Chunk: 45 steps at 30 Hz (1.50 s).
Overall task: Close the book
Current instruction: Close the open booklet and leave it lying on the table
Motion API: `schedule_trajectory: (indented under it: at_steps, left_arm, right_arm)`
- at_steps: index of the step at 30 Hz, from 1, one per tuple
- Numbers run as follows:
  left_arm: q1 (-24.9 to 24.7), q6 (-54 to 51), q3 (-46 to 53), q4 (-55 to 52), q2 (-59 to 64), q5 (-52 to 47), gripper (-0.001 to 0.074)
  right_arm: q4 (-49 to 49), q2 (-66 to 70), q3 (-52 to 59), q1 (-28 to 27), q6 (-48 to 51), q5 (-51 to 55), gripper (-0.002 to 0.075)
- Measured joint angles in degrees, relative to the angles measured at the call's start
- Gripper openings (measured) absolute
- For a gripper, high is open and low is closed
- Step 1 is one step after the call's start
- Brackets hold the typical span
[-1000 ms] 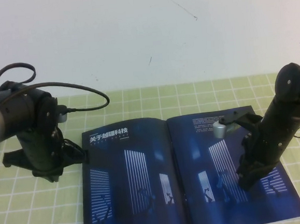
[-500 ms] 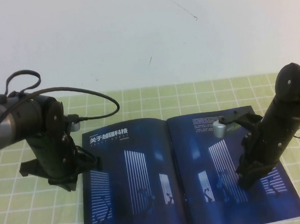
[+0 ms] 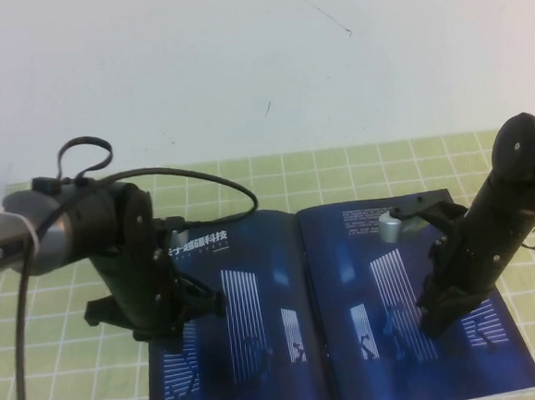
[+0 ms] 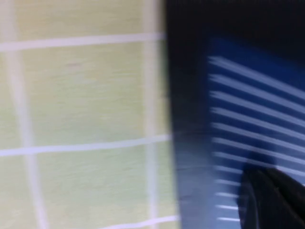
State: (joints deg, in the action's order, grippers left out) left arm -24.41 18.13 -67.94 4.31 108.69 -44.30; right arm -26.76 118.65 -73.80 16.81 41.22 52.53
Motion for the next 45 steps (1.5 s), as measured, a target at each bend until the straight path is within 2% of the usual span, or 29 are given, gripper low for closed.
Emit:
schedule_trajectory:
  at_steps: [6,13,21,28,36,40,45]
  left_arm:
    - [-1.15,-0.93,0.00,0.01,-0.23,-0.09,-0.0004]
    - [-1.15,3.16,0.00,-8.10,-4.24,-1.56,-0.0004]
    - [-1.05,7.07,0.00,-16.08,-6.47,-5.12,-0.0004]
    - [-0.49,11.34,0.00,-25.02,-5.72,-7.84,-0.0004]
    - [1.93,10.91,0.00,-19.94,-5.12,-5.57,-0.0004]
    - [1.95,8.96,0.00,-14.71,-4.91,-1.82,-0.0004]
    - [1.95,8.30,0.00,-13.68,-3.07,-0.71,-0.0004]
  right_arm:
    - [-0.24,0.09,-0.36,0.00,0.00,0.43,-0.0003]
    - [0.42,-3.48,-3.62,0.20,-0.36,2.00,-0.0003]
    - [15.00,-5.56,-3.33,0.20,-8.18,6.17,-0.0003]
    - [16.32,-1.26,-0.85,0.20,-9.64,4.10,-0.0003]
    - [16.21,-1.14,-0.85,0.20,-9.64,3.77,-0.0003]
    - [16.10,-1.14,-0.85,0.20,-9.64,3.77,-0.0003]
    - [16.02,-1.14,-0.85,0.20,-9.64,3.77,-0.0003]
